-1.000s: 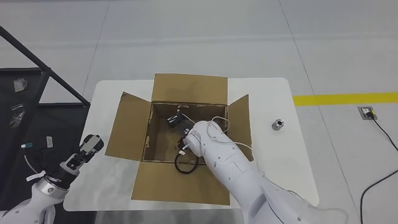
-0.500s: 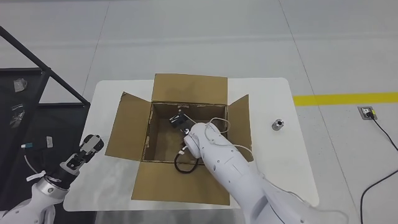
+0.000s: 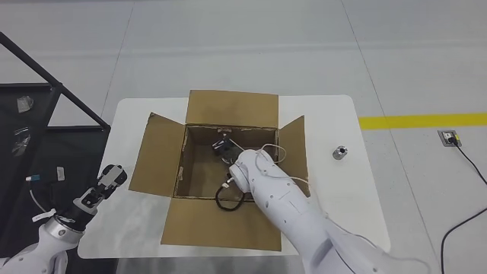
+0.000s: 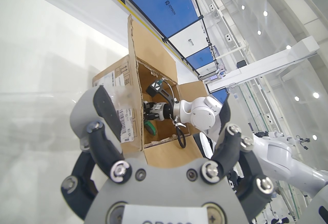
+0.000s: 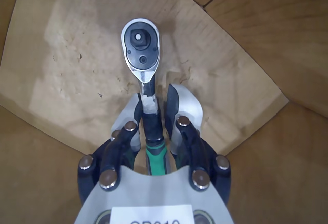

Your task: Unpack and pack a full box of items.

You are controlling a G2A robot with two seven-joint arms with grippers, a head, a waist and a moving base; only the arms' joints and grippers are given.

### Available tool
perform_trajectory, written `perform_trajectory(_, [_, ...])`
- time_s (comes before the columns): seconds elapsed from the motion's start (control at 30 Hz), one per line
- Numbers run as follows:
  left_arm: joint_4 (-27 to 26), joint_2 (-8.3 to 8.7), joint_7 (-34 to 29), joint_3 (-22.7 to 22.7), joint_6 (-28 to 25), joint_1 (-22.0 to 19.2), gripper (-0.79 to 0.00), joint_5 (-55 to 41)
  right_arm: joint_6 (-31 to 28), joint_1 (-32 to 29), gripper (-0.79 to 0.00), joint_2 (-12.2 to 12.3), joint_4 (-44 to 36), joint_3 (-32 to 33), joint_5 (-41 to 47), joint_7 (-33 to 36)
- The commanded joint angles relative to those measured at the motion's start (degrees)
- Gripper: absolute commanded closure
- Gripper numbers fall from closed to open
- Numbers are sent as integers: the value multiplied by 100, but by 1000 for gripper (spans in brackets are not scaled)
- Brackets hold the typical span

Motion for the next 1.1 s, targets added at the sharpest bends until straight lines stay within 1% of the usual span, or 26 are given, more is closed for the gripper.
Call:
perform_trajectory(0.0, [0,0,0,0,0,0,-785,0,-26,-13,-252,12,-14,16,-7,23])
perform_trajectory(0.07, [0,0,0,0,0,0,-785,0,-40,-30,-240,23,-26,34,-10,42])
perform_trajectory(0.1, [0,0,0,0,0,0,-785,0,-43,-32,-197,29,-29,42,-18,43])
perform_trajectory(0.17, [0,0,0,0,0,0,-785,0,-58,-37,0,41,-37,66,-13,48])
perform_trajectory(0.37, [0,0,0,0,0,0,-785,0,-279,-11,0,97,-166,168,40,-29])
perform_trajectory(0.47, [0,0,0,0,0,0,-785,0,-619,-2,0,149,-360,253,125,-60])
perform_trajectory(0.53, [0,0,0,0,0,0,-785,0,-864,-5,0,198,-551,297,139,-11])
perform_trajectory(0.6, [0,0,0,0,0,0,-785,0,-967,-31,0,263,-797,341,95,15])
perform_trajectory(0.7, [0,0,0,0,0,0,-785,0,-1200,-150,0,412,-1323,447,16,164])
perform_trajectory(0.8, [0,0,0,0,0,0,-785,0,-1430,-416,0,650,-2151,638,-149,441])
perform_trajectory(0.9, [0,0,0,0,0,0,-785,0,-1439,-987,0,987,-3484,1012,-471,834])
perform_trajectory(0.97, [0,0,0,0,0,0,-785,0,-1475,-1614,0,1250,-4749,1385,-768,1204])
perform_trajectory(1.07, [0,0,0,0,0,0,-785,0,-1549,-2825,0,1605,-6910,2024,-1331,1730])
